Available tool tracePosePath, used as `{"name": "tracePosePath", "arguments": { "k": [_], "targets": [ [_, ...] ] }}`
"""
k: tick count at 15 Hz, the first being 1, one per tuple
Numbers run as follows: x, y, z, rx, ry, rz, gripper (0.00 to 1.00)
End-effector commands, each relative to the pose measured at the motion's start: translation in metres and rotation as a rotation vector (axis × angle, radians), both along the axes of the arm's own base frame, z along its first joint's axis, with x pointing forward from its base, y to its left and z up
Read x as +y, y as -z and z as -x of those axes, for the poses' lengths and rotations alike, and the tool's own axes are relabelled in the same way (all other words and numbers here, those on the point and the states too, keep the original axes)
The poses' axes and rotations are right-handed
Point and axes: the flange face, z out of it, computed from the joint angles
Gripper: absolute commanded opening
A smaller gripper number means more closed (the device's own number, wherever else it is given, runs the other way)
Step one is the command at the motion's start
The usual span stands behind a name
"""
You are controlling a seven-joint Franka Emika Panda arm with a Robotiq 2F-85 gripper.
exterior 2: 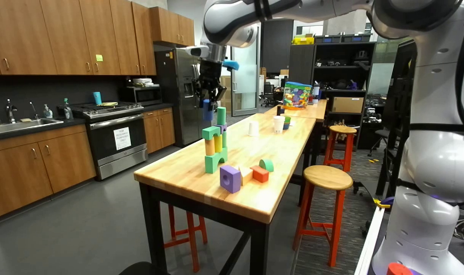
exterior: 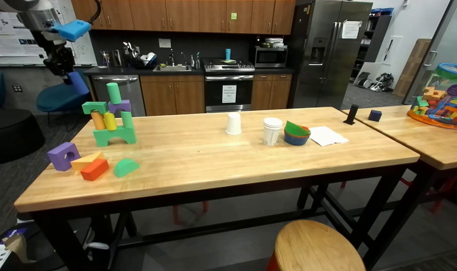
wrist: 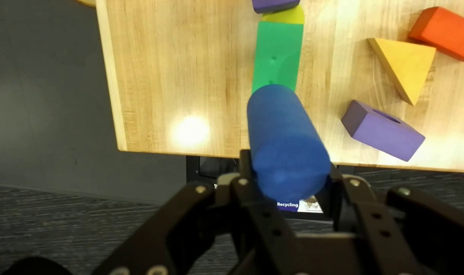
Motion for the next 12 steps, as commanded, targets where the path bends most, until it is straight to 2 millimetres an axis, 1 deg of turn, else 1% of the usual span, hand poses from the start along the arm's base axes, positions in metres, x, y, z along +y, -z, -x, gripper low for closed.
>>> {"name": "tracePosePath", "arguments": {
  "k": [1, 5, 7, 12],
  "targets": [
    [-0.003, -0.001, -0.003, -0.016, -0.016, 0.02, 0.14],
    [-0.009, 0.002, -0.005, -0.008, -0.016, 0.013, 0.14],
    [-0.016, 0.003, -0.004, -0.002, -0.017, 0.016, 0.14],
    [-0.052, 0.004, 0.0, 0.036, -0.072, 0.042, 0.14]
  ]
}}
